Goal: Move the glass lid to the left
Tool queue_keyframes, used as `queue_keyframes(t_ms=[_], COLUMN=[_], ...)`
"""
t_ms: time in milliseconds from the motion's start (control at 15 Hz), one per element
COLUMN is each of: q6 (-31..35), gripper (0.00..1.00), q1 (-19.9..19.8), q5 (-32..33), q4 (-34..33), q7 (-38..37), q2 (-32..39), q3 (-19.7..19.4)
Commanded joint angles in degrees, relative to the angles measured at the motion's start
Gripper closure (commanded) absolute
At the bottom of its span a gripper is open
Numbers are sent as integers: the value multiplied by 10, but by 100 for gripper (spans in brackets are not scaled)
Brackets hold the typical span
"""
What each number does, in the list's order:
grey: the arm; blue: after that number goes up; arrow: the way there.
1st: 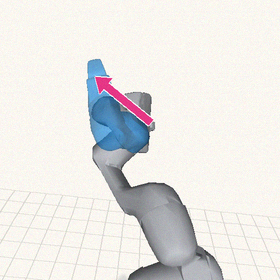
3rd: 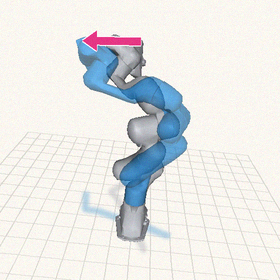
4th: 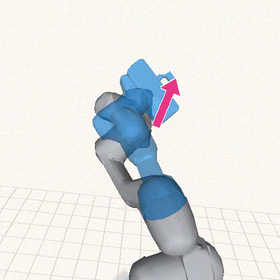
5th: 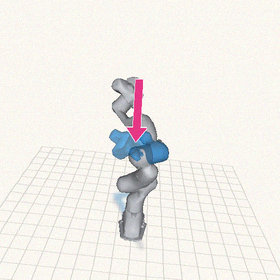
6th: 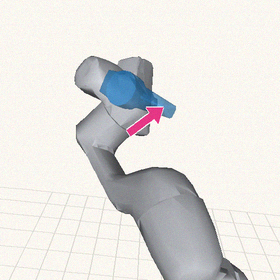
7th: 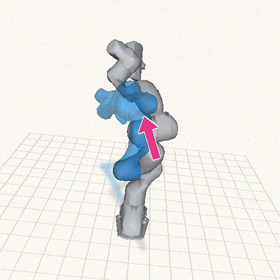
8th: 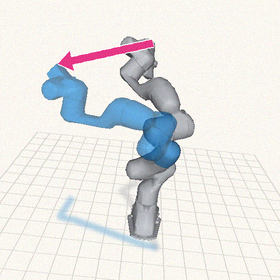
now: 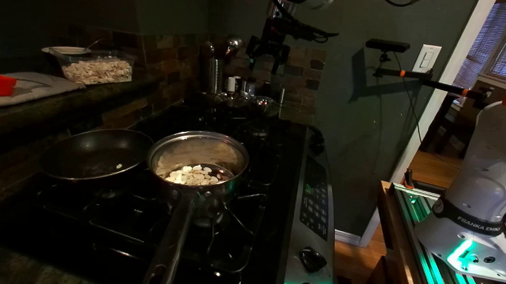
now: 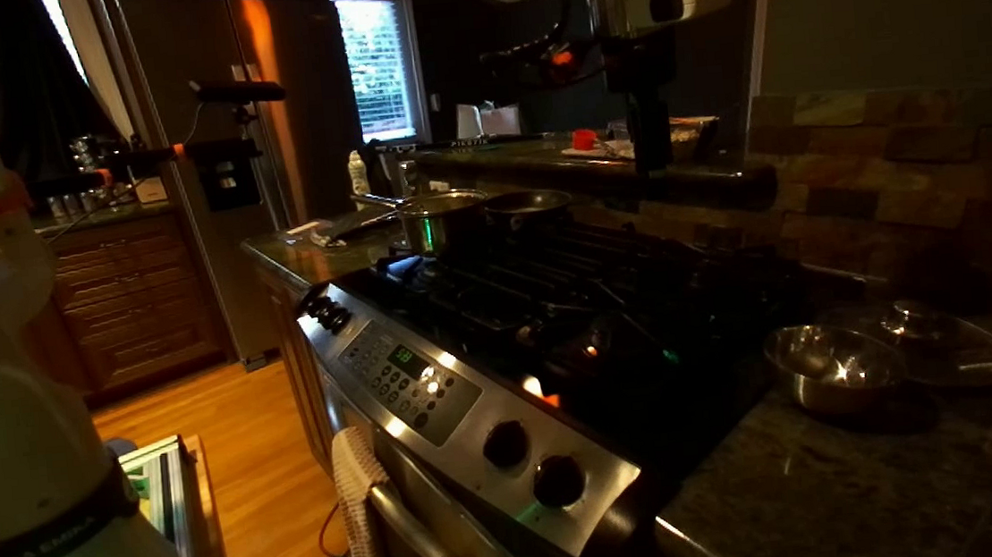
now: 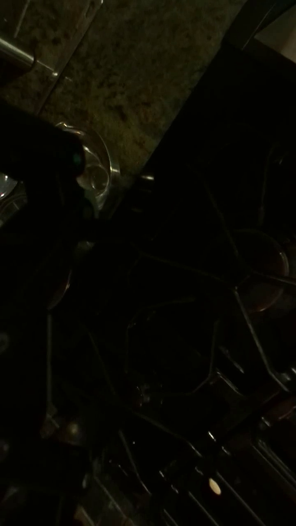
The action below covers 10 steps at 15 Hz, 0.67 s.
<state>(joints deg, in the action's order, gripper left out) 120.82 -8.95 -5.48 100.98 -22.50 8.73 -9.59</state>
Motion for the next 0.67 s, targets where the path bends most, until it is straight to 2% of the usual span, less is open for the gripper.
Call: queue_keyframes(t_ms=[0, 200, 267, 333, 467, 600], q6=[-2, -2, 15, 24, 90, 105], gripper=[0, 0, 0, 0, 0, 0], q1=[1, 1, 4, 0, -4, -10], q5=[-1, -1, 16, 5, 27, 33], q4=[-3, -4, -6, -24, -58, -108], q7=[0, -1, -23, -25, -13, -2], q2=[1, 2, 9, 27, 66, 113], q3=[-2, -2, -4, -5, -13, -20])
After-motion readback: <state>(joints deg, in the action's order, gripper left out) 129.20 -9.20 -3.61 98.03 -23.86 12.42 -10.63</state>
